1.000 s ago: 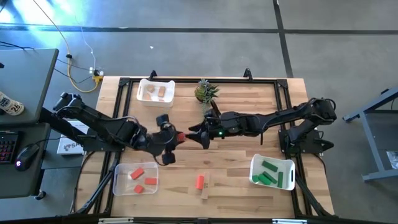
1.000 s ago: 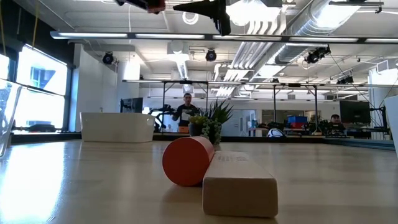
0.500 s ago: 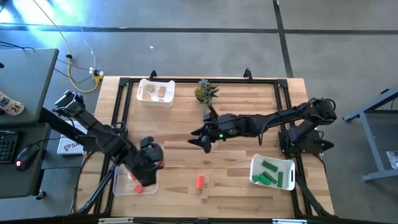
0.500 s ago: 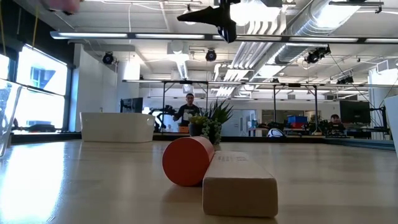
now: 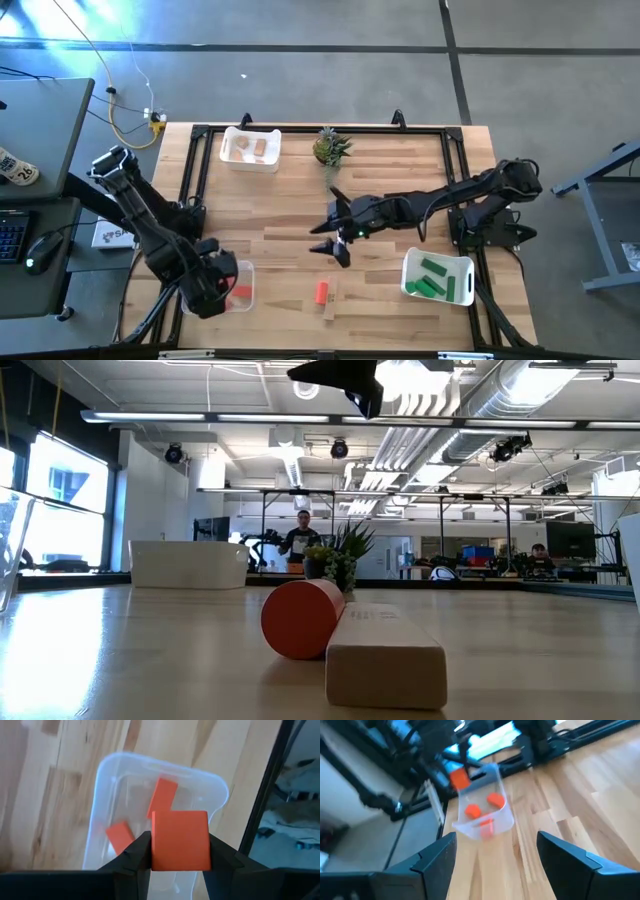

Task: Sort & place blocks by color
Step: Put the orange block into the transparent bin

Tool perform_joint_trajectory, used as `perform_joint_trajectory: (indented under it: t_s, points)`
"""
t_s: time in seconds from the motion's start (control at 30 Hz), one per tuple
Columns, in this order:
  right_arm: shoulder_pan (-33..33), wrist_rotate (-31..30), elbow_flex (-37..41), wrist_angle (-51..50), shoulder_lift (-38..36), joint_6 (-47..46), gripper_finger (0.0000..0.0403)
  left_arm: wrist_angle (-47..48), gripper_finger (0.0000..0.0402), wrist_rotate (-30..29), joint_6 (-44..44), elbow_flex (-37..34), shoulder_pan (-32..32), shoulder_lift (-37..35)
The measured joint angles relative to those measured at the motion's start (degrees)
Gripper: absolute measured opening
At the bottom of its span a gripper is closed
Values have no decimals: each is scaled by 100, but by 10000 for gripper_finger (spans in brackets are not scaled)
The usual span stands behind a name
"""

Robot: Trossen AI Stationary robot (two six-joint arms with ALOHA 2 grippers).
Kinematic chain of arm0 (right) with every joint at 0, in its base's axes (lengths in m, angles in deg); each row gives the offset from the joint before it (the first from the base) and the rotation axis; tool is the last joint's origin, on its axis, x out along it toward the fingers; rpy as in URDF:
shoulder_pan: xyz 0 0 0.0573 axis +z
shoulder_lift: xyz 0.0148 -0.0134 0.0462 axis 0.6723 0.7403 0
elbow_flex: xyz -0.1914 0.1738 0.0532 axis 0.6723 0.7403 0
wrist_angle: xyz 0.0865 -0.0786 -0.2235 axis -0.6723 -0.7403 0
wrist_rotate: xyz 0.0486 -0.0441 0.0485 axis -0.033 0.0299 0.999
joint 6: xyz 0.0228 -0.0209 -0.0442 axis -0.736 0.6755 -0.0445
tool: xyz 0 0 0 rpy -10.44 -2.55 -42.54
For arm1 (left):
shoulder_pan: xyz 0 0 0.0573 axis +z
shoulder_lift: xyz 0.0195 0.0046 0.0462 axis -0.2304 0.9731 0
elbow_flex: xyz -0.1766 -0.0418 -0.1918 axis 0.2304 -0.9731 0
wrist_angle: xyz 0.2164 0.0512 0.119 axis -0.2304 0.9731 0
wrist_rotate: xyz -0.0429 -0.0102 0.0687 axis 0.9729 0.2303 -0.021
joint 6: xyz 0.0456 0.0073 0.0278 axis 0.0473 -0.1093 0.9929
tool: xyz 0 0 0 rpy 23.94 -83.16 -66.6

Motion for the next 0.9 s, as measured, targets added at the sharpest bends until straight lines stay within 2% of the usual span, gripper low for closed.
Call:
perform_joint_trajectory:
  t_s: [0.5,0.7,0.9]
  points:
    - [579,266,0,-847,51,2206,261,-38,115,1060,-267,0,-83,991]
    - [721,697,-7,-909,358,3111,261,-51,116,1132,-270,0,-82,1120]
    - [838,993,-7,-987,787,3636,261,-12,135,1183,-441,-2,-31,1137]
